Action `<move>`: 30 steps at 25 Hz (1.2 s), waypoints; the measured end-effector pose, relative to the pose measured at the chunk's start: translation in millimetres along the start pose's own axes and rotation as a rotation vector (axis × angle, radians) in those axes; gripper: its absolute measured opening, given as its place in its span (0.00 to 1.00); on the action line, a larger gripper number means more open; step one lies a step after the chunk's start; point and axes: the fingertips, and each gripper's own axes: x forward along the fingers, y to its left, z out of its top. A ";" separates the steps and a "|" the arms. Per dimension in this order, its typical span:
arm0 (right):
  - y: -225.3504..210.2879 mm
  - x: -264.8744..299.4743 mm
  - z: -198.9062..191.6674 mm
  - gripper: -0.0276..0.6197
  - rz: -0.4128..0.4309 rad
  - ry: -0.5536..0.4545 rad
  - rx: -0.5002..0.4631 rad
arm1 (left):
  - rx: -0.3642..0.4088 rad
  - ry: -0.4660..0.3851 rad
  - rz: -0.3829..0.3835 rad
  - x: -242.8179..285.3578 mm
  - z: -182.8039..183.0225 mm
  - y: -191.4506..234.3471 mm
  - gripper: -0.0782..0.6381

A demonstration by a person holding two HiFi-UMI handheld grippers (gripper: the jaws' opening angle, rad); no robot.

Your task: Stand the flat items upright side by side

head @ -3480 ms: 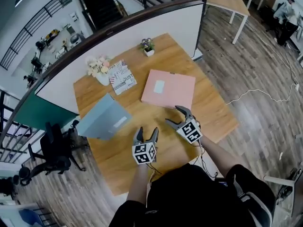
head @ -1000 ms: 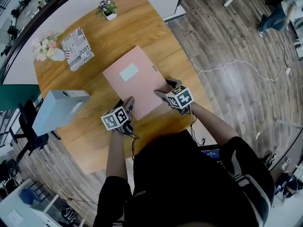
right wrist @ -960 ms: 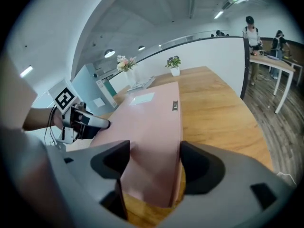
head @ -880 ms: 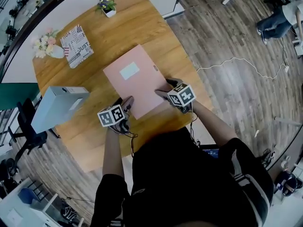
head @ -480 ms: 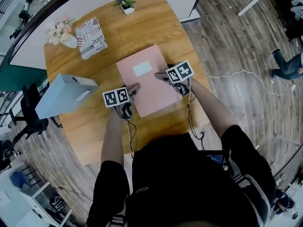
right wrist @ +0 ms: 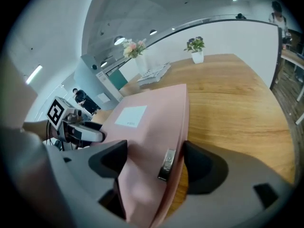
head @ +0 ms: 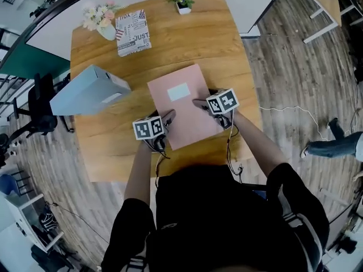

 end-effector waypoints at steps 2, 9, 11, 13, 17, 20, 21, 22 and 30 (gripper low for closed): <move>21.5 8.0 -6.1 0.62 0.020 0.013 -0.035 | -0.029 -0.010 0.020 -17.8 -16.2 10.8 0.62; 111.2 45.1 -20.0 0.62 0.131 0.052 -0.187 | -0.146 -0.075 0.112 -84.4 -75.9 55.9 0.62; 135.8 56.0 -21.0 0.62 0.160 0.056 -0.234 | -0.175 -0.108 0.140 -103.2 -88.7 68.5 0.62; 159.2 64.1 -21.1 0.61 0.178 0.050 -0.273 | -0.189 -0.142 0.168 -122.3 -98.2 79.5 0.62; 201.7 76.7 -14.8 0.61 0.217 0.017 -0.357 | -0.197 -0.216 0.235 -157.6 -109.5 98.0 0.62; 233.3 81.2 -10.3 0.61 0.258 -0.026 -0.428 | -0.193 -0.276 0.292 -185.1 -117.8 107.4 0.62; 243.6 81.7 -7.4 0.61 0.271 -0.050 -0.452 | -0.185 -0.301 0.315 -194.6 -118.7 110.2 0.62; 253.4 81.5 -3.7 0.61 0.282 -0.078 -0.473 | -0.171 -0.328 0.338 -204.0 -118.2 112.6 0.62; 308.6 70.1 26.5 0.61 0.296 -0.335 -0.566 | 0.003 -0.476 0.455 -258.3 -99.1 127.9 0.62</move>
